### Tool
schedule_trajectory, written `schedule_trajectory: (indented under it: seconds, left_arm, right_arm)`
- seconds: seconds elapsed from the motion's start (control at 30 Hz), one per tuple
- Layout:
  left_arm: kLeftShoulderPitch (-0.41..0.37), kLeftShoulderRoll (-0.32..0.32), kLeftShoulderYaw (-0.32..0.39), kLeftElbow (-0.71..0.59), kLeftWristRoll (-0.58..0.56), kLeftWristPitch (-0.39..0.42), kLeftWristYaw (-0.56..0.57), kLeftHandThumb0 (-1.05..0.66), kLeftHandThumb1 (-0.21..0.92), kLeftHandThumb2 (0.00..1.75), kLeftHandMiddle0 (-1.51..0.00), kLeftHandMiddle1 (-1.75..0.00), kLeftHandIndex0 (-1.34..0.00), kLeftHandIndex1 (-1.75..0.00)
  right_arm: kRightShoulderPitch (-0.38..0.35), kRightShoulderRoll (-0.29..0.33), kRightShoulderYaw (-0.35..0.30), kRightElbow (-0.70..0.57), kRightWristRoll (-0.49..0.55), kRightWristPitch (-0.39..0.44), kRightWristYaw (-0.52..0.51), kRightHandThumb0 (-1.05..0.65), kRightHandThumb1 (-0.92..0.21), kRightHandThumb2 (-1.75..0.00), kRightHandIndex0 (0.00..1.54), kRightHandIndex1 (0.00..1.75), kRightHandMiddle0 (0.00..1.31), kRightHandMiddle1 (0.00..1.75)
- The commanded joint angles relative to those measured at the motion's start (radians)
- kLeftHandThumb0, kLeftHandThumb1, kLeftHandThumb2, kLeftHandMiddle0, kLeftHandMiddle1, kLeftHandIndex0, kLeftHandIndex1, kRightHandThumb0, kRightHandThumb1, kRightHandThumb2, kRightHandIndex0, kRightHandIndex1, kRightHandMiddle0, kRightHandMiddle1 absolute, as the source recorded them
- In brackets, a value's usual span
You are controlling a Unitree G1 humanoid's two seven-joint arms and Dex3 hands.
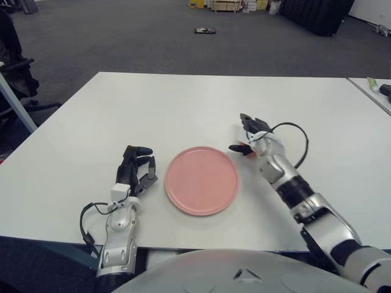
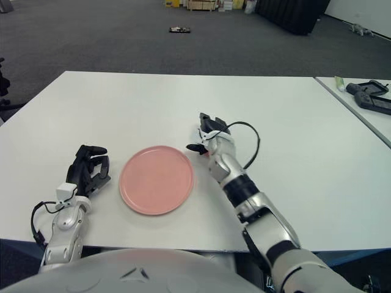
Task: Put the apple into the plate.
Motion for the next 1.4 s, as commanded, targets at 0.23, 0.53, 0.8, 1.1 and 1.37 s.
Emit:
schedule_trajectory:
  seconds: [0.23,0.53,0.8,1.1,1.37]
  left_arm:
    - [-0.01,0.001,0.007,-0.005,-0.005,0.0,0.006,-0.38,0.7,0.84,-0.6,-1.43,-0.33,-1.75]
    - [-0.01,-0.001,0.008,-0.007,-0.004,-0.004,0.006,-0.38,0.69,0.84,-0.6,-1.42,-0.33,-1.75]
    - [-0.008,-0.002,0.011,-0.016,-0.013,0.008,0.001,-0.38,0.7,0.84,-0.6,-1.43,-0.33,-1.75]
    - [-0.003,-0.002,0.011,-0.024,-0.015,0.013,0.003,-0.38,0.7,0.84,-0.6,-1.44,-0.33,-1.75]
    - [-0.001,-0.004,0.01,-0.026,-0.005,0.01,0.011,-0.38,0.71,0.82,-0.6,-1.43,-0.32,-1.75]
  right_arm:
    - [0.125,-0.065,0.022,-0.129,-0.052,0.092,0.081,-0.83,-0.44,-0.8,0.0,0.0,0.0,0.0]
    - [0.192,-0.074,-0.008,-0.184,-0.073,0.124,0.059,-0.85,-0.44,-0.78,0.0,0.0,0.0,0.0]
    - [0.217,-0.078,-0.029,-0.204,-0.084,0.144,0.061,-0.86,-0.45,-0.77,0.0,0.0,0.0,0.0]
    - [0.225,-0.066,-0.057,-0.165,-0.072,0.156,0.037,-0.83,-0.45,-0.77,0.0,0.0,0.0,0.0]
    - [0.202,-0.041,-0.078,-0.077,-0.048,0.132,-0.006,-0.77,-0.44,-0.82,0.0,0.0,0.0,0.0]
